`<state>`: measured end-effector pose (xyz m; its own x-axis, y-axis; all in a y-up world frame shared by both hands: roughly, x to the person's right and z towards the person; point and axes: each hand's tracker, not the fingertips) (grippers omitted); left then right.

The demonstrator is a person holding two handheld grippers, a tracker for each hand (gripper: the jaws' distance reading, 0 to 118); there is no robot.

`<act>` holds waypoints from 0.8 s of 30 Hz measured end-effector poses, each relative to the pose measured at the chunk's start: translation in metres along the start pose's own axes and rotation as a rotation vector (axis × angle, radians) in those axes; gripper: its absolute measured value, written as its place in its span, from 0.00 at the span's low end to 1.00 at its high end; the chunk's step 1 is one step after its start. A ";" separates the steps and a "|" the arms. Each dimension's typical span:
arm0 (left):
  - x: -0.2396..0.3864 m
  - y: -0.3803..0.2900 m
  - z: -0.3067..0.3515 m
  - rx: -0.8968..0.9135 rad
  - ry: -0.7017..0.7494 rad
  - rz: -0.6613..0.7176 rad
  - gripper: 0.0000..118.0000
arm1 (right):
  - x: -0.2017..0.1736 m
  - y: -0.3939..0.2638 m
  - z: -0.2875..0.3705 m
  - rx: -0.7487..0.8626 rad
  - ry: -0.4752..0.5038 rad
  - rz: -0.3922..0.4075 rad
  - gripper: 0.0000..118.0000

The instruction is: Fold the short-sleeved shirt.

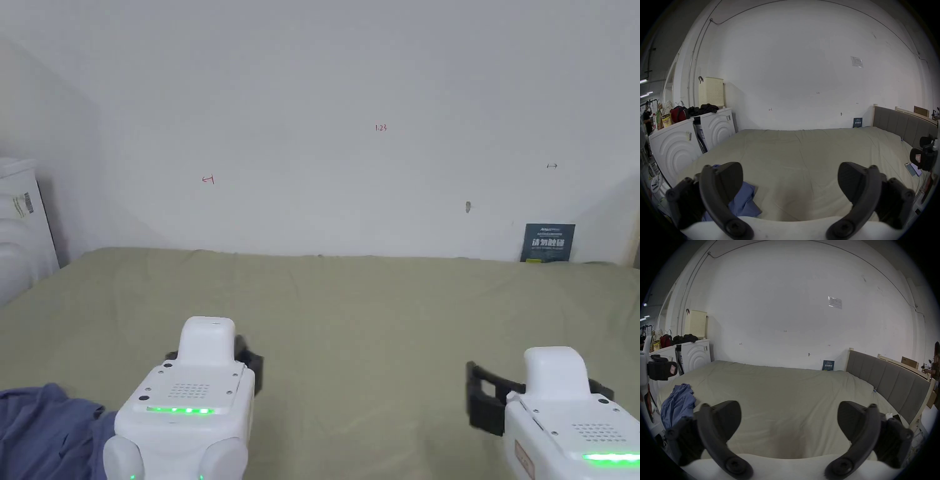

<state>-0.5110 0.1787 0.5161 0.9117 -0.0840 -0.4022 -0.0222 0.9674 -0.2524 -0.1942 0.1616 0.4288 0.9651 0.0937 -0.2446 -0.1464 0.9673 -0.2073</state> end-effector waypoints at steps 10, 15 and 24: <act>-0.001 -0.003 -0.003 -0.019 -0.034 0.027 0.00 | -0.004 -0.010 0.004 -0.005 -0.051 -0.022 0.01; 0.001 -0.001 -0.003 -0.019 -0.052 0.023 0.00 | -0.003 -0.008 0.004 -0.011 -0.068 -0.012 0.01; -0.032 -0.003 -0.003 -0.040 -0.004 0.055 0.00 | -0.019 -0.006 -0.008 -0.041 -0.022 -0.004 0.01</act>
<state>-0.5410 0.1777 0.5273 0.9104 -0.0294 -0.4126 -0.0891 0.9601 -0.2650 -0.2131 0.1517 0.4273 0.9702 0.0950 -0.2231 -0.1506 0.9572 -0.2473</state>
